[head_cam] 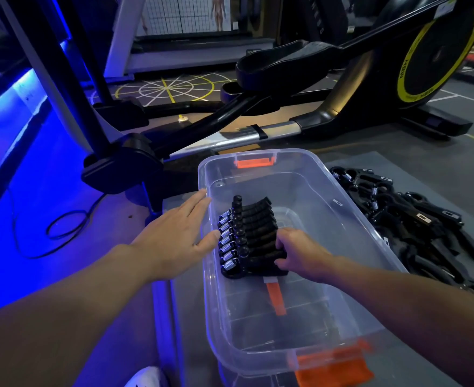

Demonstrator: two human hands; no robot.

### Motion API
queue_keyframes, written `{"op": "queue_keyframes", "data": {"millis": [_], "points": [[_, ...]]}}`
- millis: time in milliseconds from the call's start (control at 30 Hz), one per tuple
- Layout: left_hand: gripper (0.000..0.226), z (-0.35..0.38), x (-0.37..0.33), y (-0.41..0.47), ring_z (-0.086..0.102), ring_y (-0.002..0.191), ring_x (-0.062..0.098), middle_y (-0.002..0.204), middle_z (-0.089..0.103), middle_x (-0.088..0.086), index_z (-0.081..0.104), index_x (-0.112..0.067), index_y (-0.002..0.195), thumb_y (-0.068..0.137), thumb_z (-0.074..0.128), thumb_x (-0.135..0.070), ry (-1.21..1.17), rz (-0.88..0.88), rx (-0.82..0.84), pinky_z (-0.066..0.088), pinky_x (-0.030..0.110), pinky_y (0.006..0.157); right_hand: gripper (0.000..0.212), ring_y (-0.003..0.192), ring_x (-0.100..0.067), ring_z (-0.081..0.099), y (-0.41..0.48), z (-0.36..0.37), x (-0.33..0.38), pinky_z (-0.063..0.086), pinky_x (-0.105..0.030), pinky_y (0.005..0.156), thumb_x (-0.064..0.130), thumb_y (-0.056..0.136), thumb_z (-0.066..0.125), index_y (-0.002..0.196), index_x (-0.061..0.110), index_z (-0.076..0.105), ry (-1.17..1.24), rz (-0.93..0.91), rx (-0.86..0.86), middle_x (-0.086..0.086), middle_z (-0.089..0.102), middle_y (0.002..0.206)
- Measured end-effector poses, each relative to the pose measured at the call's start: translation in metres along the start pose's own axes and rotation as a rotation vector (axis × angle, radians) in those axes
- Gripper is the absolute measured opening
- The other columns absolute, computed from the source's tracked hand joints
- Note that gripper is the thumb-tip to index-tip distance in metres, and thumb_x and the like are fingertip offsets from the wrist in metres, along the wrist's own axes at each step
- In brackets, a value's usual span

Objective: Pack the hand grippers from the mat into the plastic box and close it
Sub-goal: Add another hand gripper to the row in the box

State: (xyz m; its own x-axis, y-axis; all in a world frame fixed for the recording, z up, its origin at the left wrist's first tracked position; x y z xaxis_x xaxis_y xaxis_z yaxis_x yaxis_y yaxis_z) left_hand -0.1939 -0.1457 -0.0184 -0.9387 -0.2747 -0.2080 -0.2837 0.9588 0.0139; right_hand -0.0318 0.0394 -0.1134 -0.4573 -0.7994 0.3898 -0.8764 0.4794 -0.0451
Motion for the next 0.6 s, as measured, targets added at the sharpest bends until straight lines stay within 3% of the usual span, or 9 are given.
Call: {"op": "queue_keyframes", "data": {"millis": [267, 400, 600], "points": [[0.104, -0.008, 0.003, -0.006, 0.018, 0.145, 0.002, 0.158, -0.019, -0.026, -0.007, -0.027, 0.155, 0.074, 0.025, -0.085, -0.065, 0.005, 0.103, 0.027, 0.025, 0.108, 0.027, 0.078, -0.019, 0.049, 0.0, 0.0, -0.002, 0.039, -0.029, 0.065, 0.017, 0.073, 0.072, 0.078, 0.019, 0.045, 0.007, -0.008, 0.001, 0.003, 0.051, 0.087], [0.108, -0.009, 0.002, -0.008, 0.022, 0.144, 0.003, 0.157, -0.02, -0.027, -0.006, -0.028, 0.155, 0.071, 0.023, -0.089, -0.068, 0.003, 0.119, 0.028, 0.026, 0.108, 0.029, 0.08, -0.019, 0.049, 0.0, -0.001, -0.002, 0.046, -0.035, 0.069, 0.023, 0.073, 0.072, 0.079, 0.02, 0.045, -0.01, 0.007, -0.003, 0.004, 0.051, 0.089], [0.107, -0.011, 0.0, -0.009, 0.024, 0.143, 0.003, 0.157, -0.019, -0.029, -0.006, -0.028, 0.155, 0.071, 0.025, -0.087, -0.071, -0.011, 0.118, 0.031, 0.027, 0.104, 0.03, 0.079, -0.017, 0.046, 0.001, 0.0, 0.001, 0.031, -0.025, 0.064, 0.022, 0.074, 0.074, 0.079, 0.02, 0.045, -0.03, -0.022, -0.007, 0.004, 0.05, 0.089]]}}
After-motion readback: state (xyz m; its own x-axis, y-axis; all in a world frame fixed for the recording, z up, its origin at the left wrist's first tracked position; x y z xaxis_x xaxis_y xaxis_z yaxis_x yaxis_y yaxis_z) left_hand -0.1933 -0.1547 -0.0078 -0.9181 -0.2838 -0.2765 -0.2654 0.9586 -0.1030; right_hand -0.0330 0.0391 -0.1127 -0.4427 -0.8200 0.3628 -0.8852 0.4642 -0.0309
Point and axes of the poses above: each hand's wrist, its own y-axis towards the middle knuckle, its own z-axis out of the palm, x = y × z, the point moved 5 cm from there along y, towards the middle knuckle
